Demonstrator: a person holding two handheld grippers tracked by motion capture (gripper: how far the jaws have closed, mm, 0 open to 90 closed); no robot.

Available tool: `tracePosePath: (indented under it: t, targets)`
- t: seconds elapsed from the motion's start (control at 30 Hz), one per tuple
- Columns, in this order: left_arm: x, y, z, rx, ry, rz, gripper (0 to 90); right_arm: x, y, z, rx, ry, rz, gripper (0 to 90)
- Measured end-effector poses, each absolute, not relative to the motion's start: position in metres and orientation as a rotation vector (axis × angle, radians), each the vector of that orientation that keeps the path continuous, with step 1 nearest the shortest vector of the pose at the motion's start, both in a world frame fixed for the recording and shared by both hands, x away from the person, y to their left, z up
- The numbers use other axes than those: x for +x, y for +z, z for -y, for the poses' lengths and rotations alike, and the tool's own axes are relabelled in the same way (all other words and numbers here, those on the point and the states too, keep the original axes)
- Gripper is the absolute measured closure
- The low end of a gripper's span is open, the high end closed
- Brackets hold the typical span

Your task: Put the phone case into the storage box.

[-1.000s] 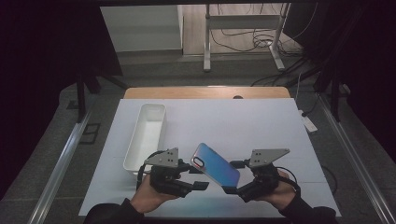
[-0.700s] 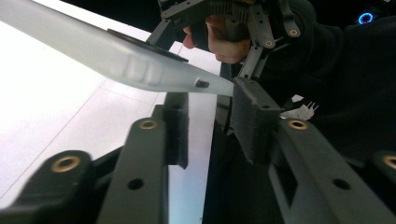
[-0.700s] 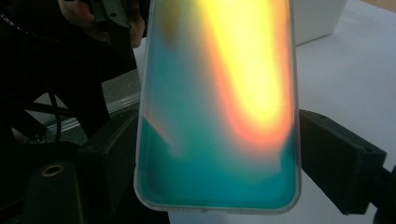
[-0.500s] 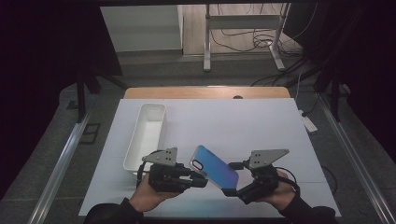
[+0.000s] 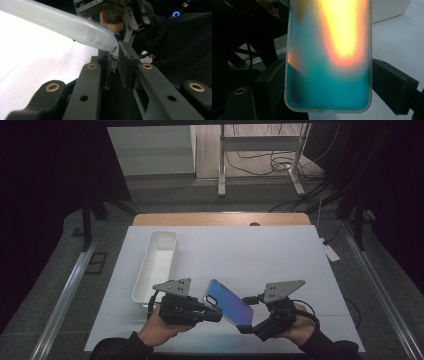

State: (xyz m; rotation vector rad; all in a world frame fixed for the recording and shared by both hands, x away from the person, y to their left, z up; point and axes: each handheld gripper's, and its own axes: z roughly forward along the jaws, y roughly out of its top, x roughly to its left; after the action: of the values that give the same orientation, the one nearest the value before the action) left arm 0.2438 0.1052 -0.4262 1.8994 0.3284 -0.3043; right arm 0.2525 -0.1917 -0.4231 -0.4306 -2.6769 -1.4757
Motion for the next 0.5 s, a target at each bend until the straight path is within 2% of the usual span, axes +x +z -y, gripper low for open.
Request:
tracePosePath:
  t: [0.5]
  targets:
    - [0.2415, -0.4236, -0.0987, 1.933, -0.322, -0.216, 88.0, 0.2574, -0.4332, 0.1873, -0.371, -1.396, 2.609, 15.5]
